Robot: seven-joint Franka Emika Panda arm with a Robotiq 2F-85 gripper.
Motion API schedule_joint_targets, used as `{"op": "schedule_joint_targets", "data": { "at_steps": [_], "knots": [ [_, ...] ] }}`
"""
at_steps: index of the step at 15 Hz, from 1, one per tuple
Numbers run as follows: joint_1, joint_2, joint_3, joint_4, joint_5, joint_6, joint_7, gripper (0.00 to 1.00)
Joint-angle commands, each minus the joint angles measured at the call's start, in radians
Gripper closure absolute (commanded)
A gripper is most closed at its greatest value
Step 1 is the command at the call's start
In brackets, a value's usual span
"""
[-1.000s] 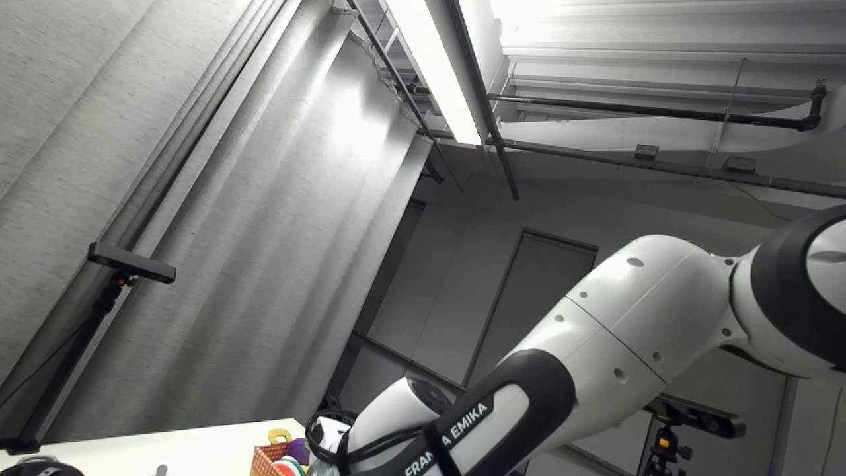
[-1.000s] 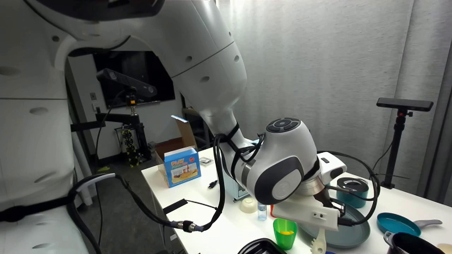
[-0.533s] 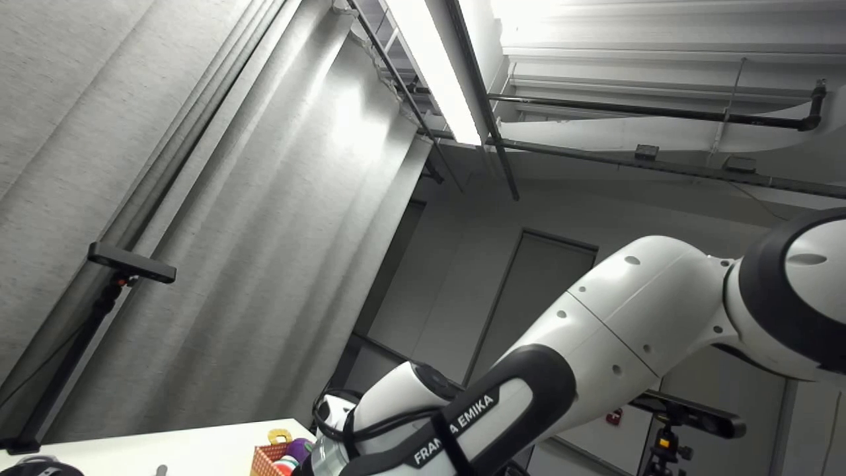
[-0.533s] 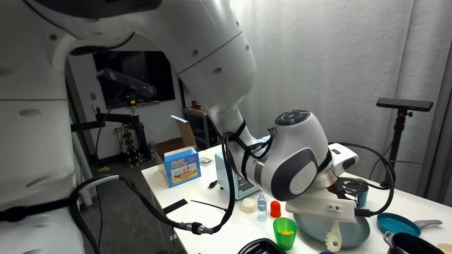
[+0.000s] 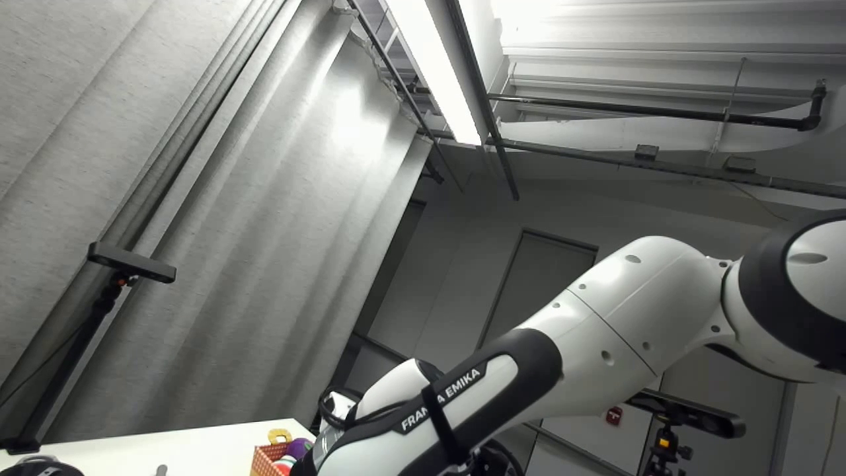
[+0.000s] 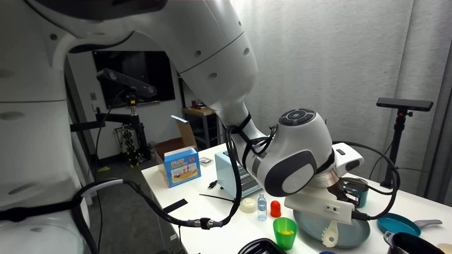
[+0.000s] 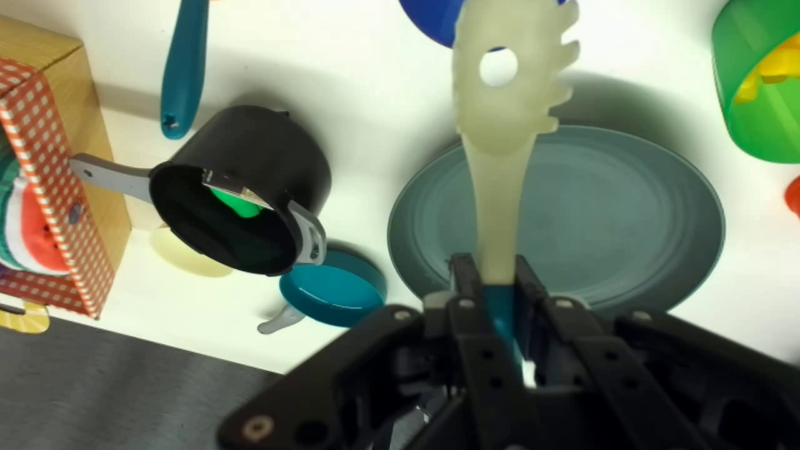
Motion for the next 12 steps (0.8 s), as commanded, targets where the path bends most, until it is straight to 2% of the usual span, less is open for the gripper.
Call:
{"op": "schedule_joint_targets", "data": {
  "at_steps": [1,7,12],
  "knots": [
    [-0.149,0.017,0.147,0.038,0.116,0.009,-0.108,0.96],
    [-0.375,0.064,0.324,0.094,0.245,0.004,-0.272,0.96],
    [-0.523,0.125,0.426,0.094,0.266,0.0,-0.363,0.96]
  ]
}}
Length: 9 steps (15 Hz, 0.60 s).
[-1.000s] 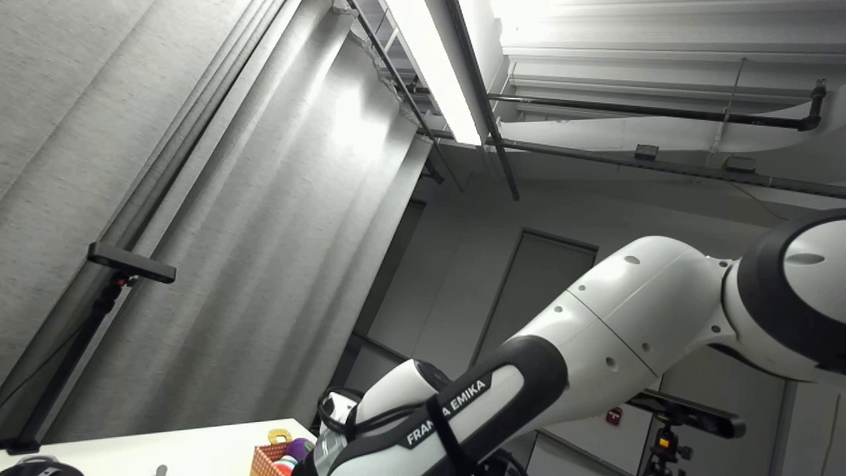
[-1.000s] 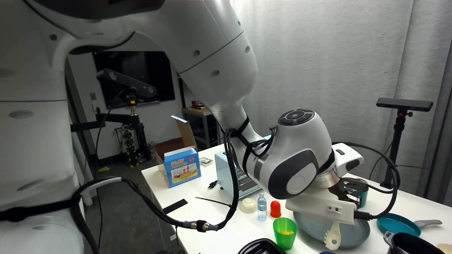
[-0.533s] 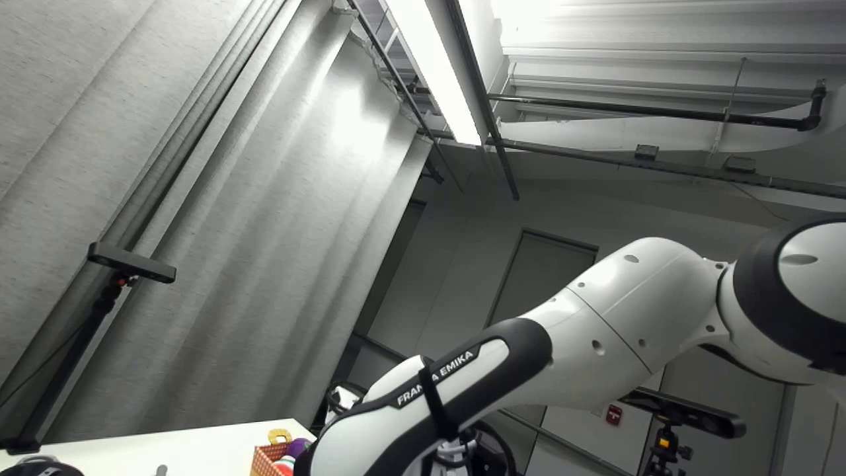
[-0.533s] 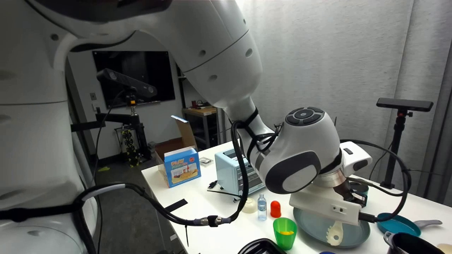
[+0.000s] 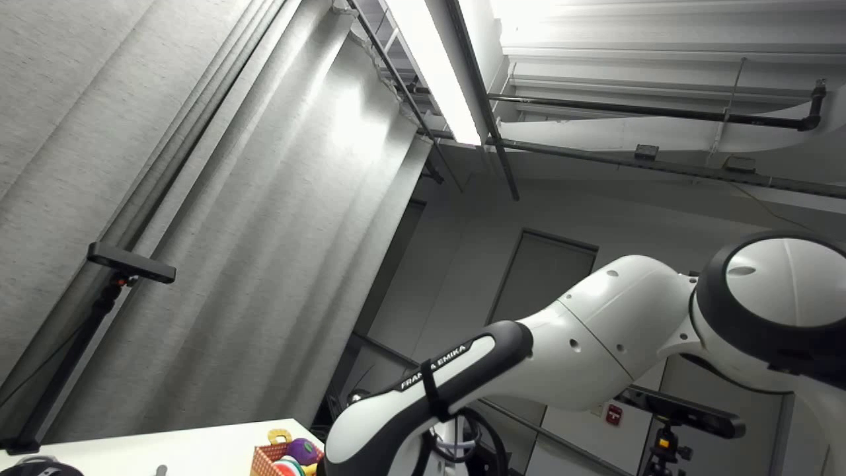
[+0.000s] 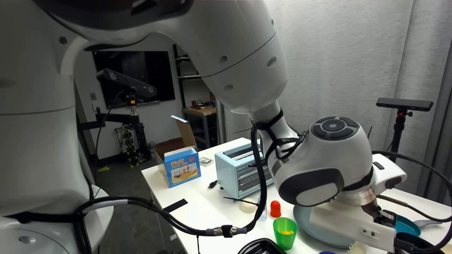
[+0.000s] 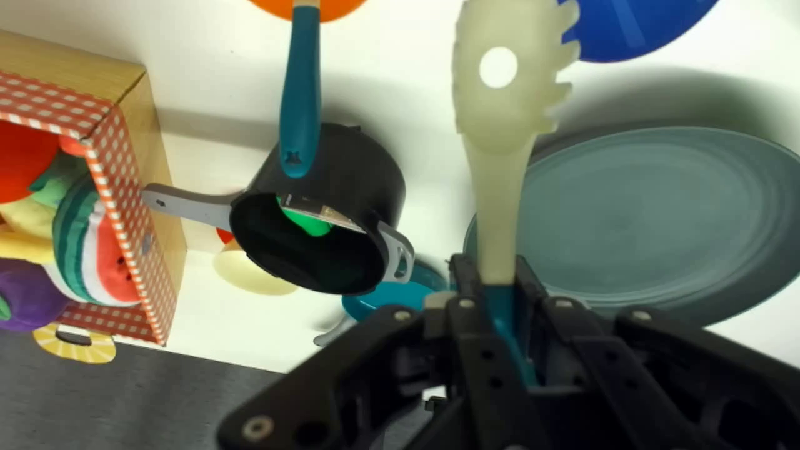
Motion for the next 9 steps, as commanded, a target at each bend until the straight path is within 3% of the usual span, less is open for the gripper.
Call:
{"op": "schedule_joint_targets", "data": {
  "at_steps": [1,4,9],
  "knots": [
    [-0.108,0.061,0.091,0.018,0.027,0.001,-0.076,0.96],
    [-0.139,0.093,0.121,0.016,0.011,0.004,-0.078,0.96],
    [-0.117,0.099,0.122,0.008,-0.003,0.004,-0.061,0.96]
  ]
}}
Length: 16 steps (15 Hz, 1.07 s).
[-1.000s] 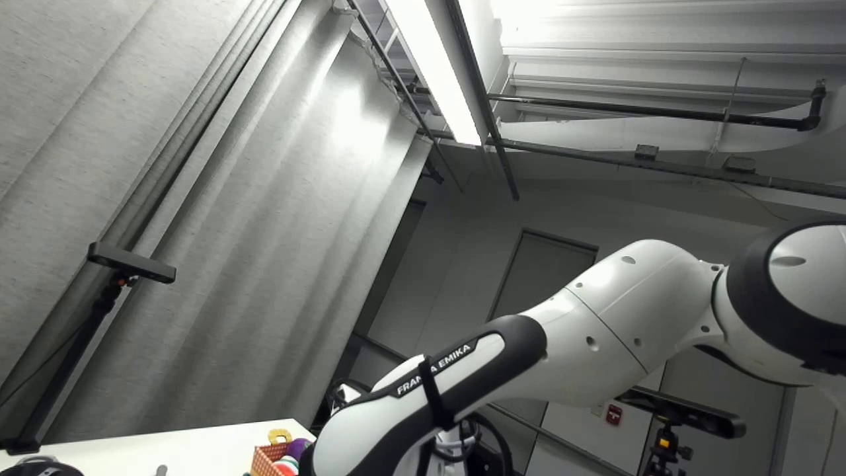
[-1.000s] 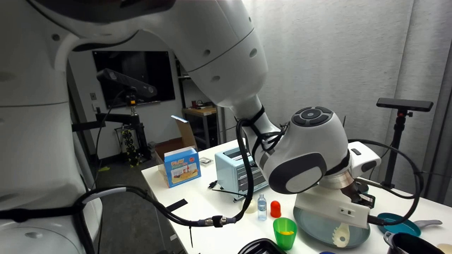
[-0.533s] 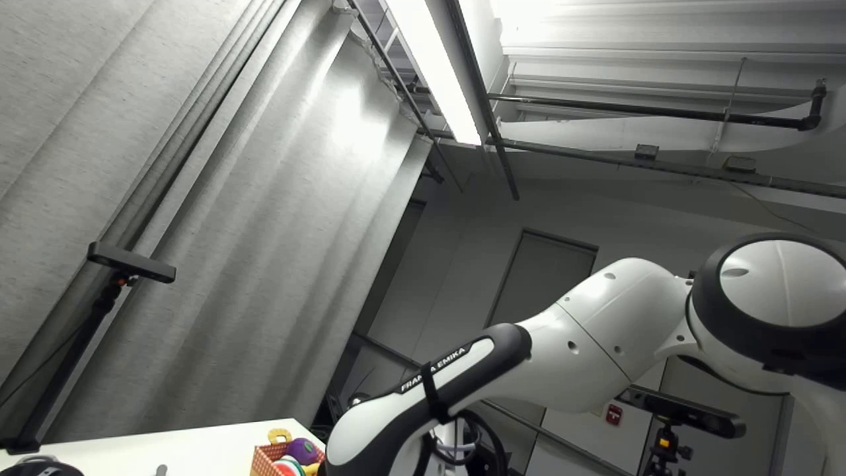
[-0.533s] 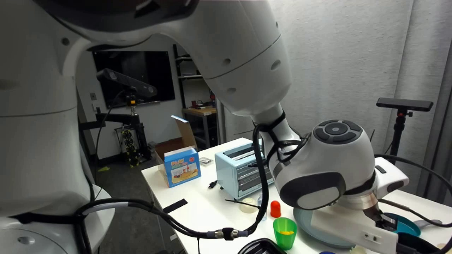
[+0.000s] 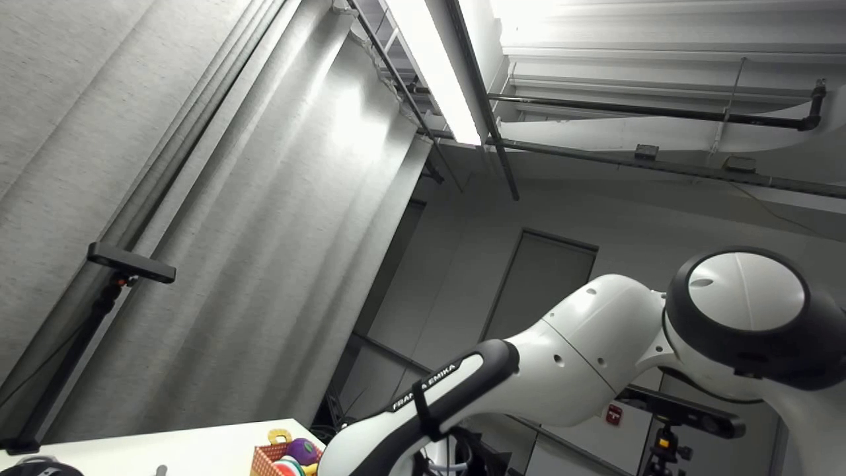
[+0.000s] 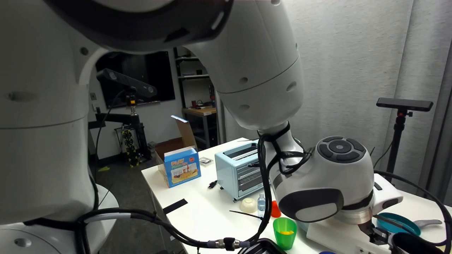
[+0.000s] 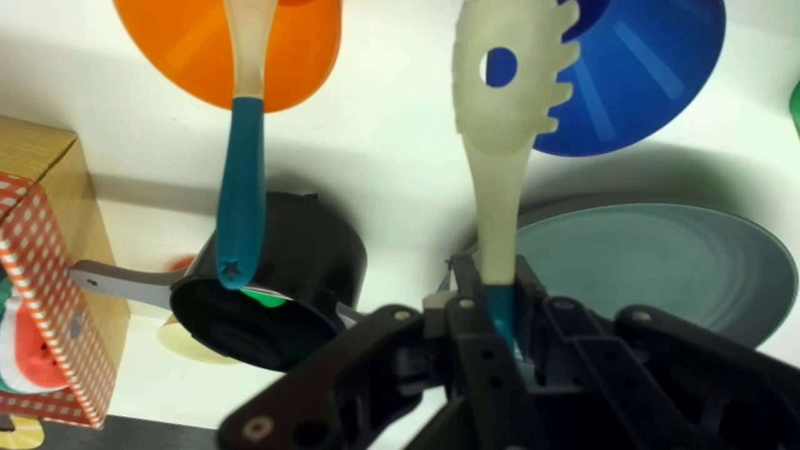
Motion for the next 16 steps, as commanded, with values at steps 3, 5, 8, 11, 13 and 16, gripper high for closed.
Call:
{"op": "schedule_joint_targets", "data": {
  "at_steps": [3,5,8,11,13,16],
  "knots": [
    [0.002,0.025,0.02,0.017,-0.001,0.01,-0.005,0.96],
    [0.008,0.035,0.019,0.018,-0.003,0.01,-0.002,0.96],
    [0.027,0.048,0.008,0.017,-0.007,0.01,0.004,0.96],
    [0.054,0.061,-0.005,0.016,-0.012,0.01,0.007,0.96],
    [0.068,0.068,-0.011,0.018,-0.014,0.009,0.007,0.96],
    [0.09,0.076,-0.023,0.02,-0.018,0.006,0.005,0.96]
  ]
}}
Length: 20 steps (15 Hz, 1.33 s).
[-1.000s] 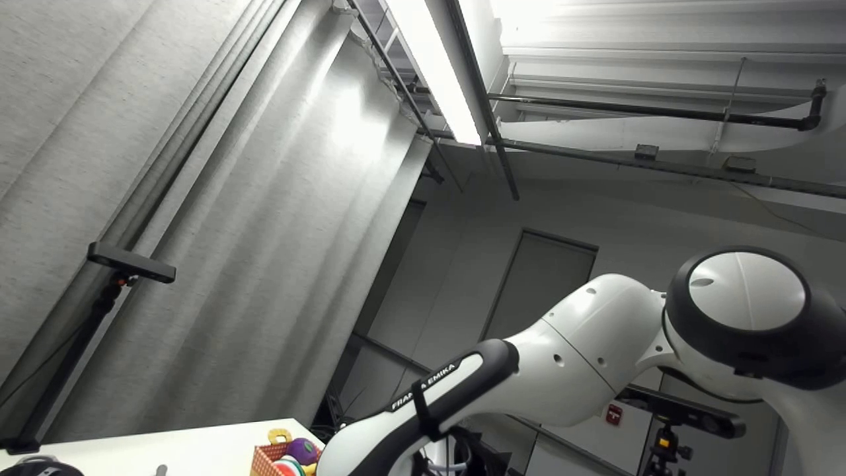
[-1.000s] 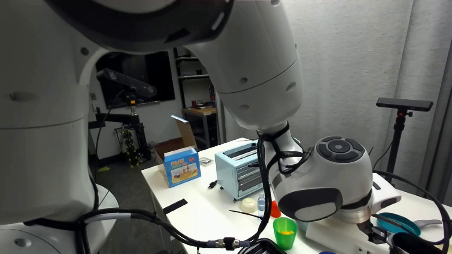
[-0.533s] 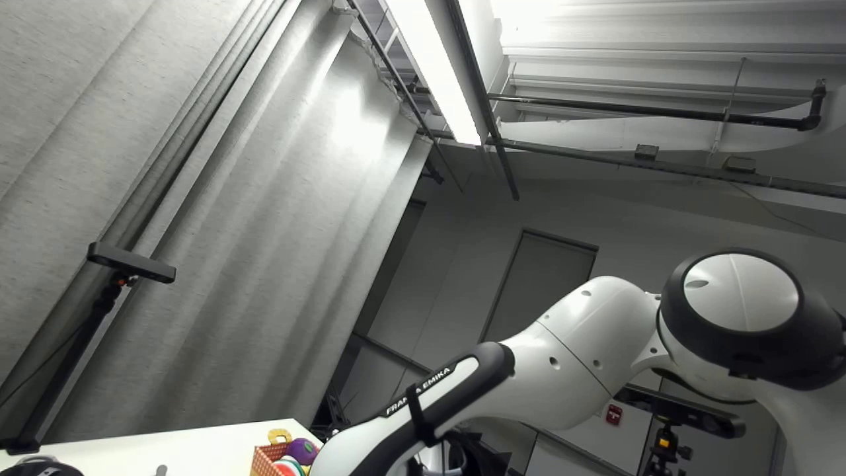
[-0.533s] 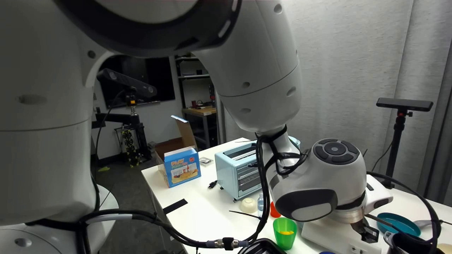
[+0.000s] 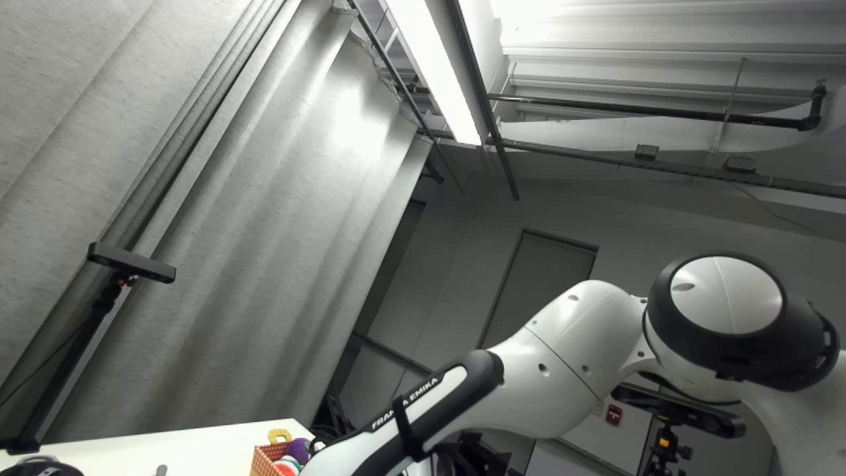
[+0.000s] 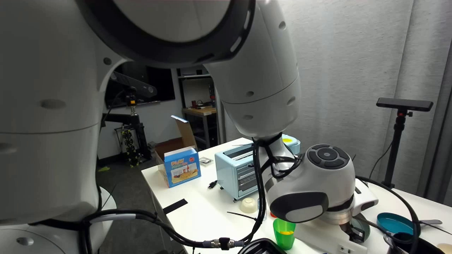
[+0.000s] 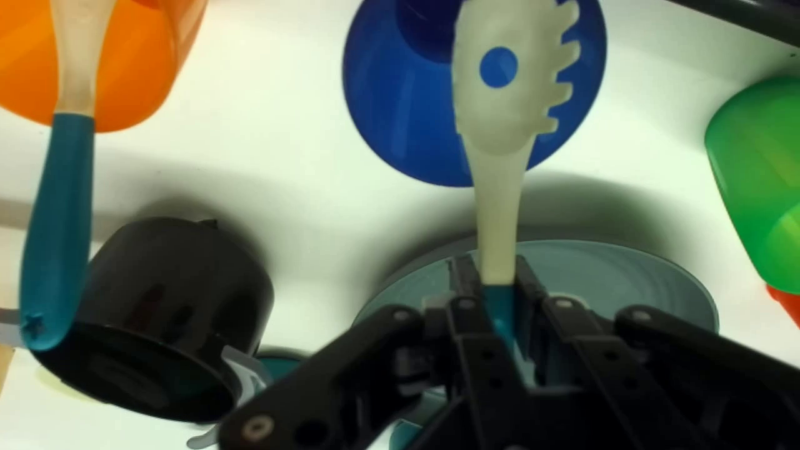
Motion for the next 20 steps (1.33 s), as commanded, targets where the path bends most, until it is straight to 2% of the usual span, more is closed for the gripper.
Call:
{"op": "schedule_joint_targets", "data": {
  "at_steps": [1,4,9,15,20],
  "knots": [
    [0.038,0.019,-0.031,0.02,-0.014,0.004,0.005,0.96],
    [0.045,0.014,-0.038,0.023,-0.013,0.0,0.001,0.96],
    [0.002,0.005,-0.006,0.039,-0.005,-0.005,-0.017,0.96],
    [-0.135,0.016,0.104,0.059,0.009,0.006,-0.06,0.96],
    [-0.294,0.026,0.241,0.032,0.019,0.019,-0.101,0.96]
  ]
}}
